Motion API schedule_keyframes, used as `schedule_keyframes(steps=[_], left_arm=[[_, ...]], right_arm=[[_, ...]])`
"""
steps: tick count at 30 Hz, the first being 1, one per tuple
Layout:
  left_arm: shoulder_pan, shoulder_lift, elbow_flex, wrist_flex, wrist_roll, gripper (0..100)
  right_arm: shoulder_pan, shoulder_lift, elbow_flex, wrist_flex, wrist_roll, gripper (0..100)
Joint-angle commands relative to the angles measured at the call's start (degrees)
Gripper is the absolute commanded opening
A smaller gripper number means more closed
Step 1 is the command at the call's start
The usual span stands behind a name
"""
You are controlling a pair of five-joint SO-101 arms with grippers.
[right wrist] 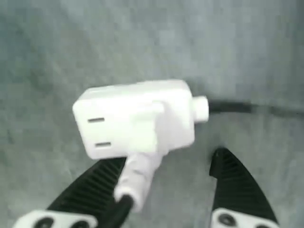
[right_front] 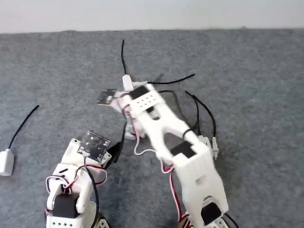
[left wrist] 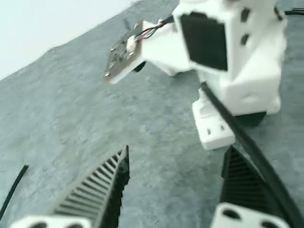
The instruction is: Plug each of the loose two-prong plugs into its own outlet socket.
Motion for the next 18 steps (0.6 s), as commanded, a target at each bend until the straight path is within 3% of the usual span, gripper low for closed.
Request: schedule_keyframes(steps=[1, 6, 15, 18], left_arm=[[-2.64, -0.88, -1.98, -2.2, 2.29, 31], [-6.33, -0.88, -2.15, -3.78, 4.57, 31], [-13.63, -0.97, -2.95, -6.59, 8.44, 31], [-13.63, -0.97, -2.95, -6.59, 8.18, 31]], right_arm=[[-2.77, 1.8, -9.67, 0.13, -0.44, 23.4], [-2.42, 5.14, -16.7, 3.82, -2.55, 23.4], [3.56, 5.14, -45.71, 26.51, -2.9, 23.4], [6.99, 2.77, -52.57, 26.42, -6.24, 23.4]])
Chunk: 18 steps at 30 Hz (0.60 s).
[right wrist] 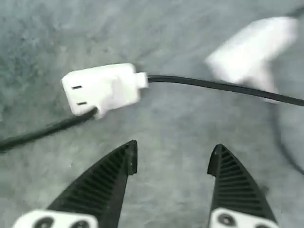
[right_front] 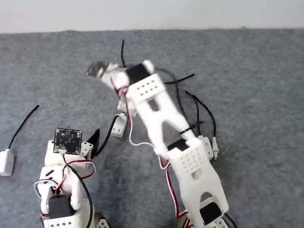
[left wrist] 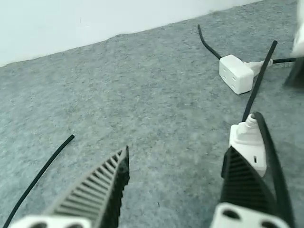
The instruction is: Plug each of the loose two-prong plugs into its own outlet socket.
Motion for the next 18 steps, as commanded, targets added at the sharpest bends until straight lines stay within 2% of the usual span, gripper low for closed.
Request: schedule_keyframes(steps=[1, 7, 9, 15, 18], left_arm=[[-0.53, -0.97, -2.86, -1.93, 0.7, 31], [0.18, -0.62, -4.0, -8.7, 0.79, 31], [4.04, -0.62, -6.9, -7.56, 0.79, 31], [21.54, 0.88, -18.33, -0.44, -2.29, 31], [23.82, 9.58, -22.9, -0.62, -3.87, 31]], right_arm=[[4.18, -4.97, -10.46, 2.59, -3.78, 23.4], [5.67, -18.86, -13.19, 2.77, -4.22, 23.4], [6.2, -24.84, -10.2, 2.77, -5.27, 23.4], [9.1, -45.23, 7.12, 2.77, -7.47, 23.4], [9.89, -56.66, 18.81, 2.77, -7.47, 23.4]])
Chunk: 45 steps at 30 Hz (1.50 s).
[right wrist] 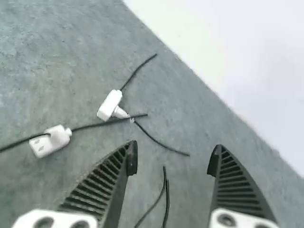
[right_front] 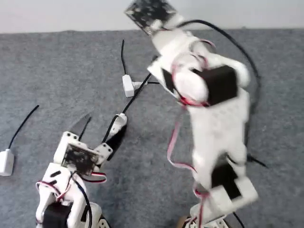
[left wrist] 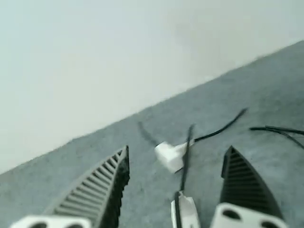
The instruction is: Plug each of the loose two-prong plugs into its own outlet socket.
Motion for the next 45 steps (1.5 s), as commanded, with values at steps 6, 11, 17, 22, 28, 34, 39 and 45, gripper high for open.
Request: schedule_keyframes(steps=[6, 11, 17, 22, 28, 34, 39, 45], left_arm=[[6.07, 45.01, -19.82, -4.13, -4.92, 31], [10.02, 76.13, -30.73, -3.87, -7.65, 31], [12.66, 96.26, -37.49, -1.41, -7.82, 31], [10.99, 103.47, -42.59, 4.4, -7.65, 31], [8.09, 109.36, -47.87, 4.66, -7.65, 31], [2.29, 117.19, -56.48, 9.23, -7.65, 31], [-17.32, 121.32, -67.74, 11.16, -11.16, 31], [-43.6, 130.73, -88.66, 11.25, -13.36, 31]], right_arm=[[1.1, -34.51, 33.58, 2.33, -0.7, 23.4], [0.92, -49.98, 50.11, 1.98, -0.79, 23.4], [1.1, -62.9, 61.89, -1.36, -0.79, 23.4], [1.01, -67.12, 67.96, -1.54, -0.79, 23.4], [0.75, -71.78, 73.23, -1.54, -2.81, 23.4], [0.66, -78.55, 78.33, -1.54, -3.52, 23.4], [0.66, -83.65, 79.03, -0.84, -3.08, 23.4], [0.66, -84.7, 79.47, 0.75, -1.67, 23.4]])
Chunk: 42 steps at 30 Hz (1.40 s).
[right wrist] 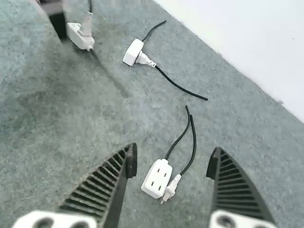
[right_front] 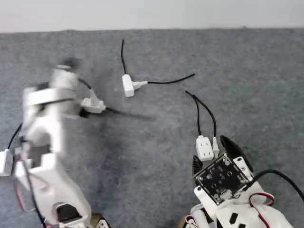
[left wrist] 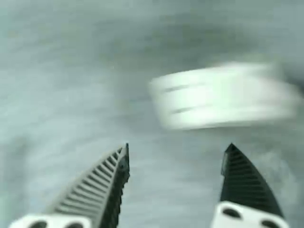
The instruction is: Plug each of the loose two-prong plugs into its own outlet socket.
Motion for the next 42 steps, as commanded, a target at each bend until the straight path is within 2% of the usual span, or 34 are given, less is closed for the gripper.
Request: schedule_keyframes(steps=[1, 5, 10, 14, 18, 24, 28, 32, 42], left_arm=[[-19.08, 5.98, -18.24, 0.88, -1.23, 31], [-22.15, 13.19, -28.09, 10.55, -2.99, 31], [-19.08, 14.24, -34.33, 22.42, -1.58, 31], [-13.63, 8.44, -33.63, 26.29, -1.49, 31], [-2.64, 0.88, -31.43, 31.47, -0.79, 31], [17.67, -6.42, -27.65, 30.42, 4.31, 31], [25.05, -4.57, -24.13, 25.85, 5.89, 31], [27.25, 0.79, -22.64, 22.33, 5.89, 31], [27.6, 11.6, -22.99, 20.84, 6.15, 31]], right_arm=[[0.13, -0.31, 0.79, 0.92, 1.14, 23.4], [0.13, -0.57, 3.08, 0.57, 1.05, 23.4], [0.13, -0.57, 3.08, 0.57, 0.97, 23.4], [0.13, -0.57, 3.16, 0.57, 0.88, 23.4], [0.13, -0.57, 3.16, 0.57, 0.88, 23.4], [0.13, -0.57, 3.34, 0.66, 0.88, 23.4], [0.13, -0.66, 3.34, 0.92, 0.88, 23.4], [0.13, -0.66, 3.43, 1.1, 0.88, 23.4], [0.13, -0.66, 3.52, 1.19, 0.88, 23.4]])
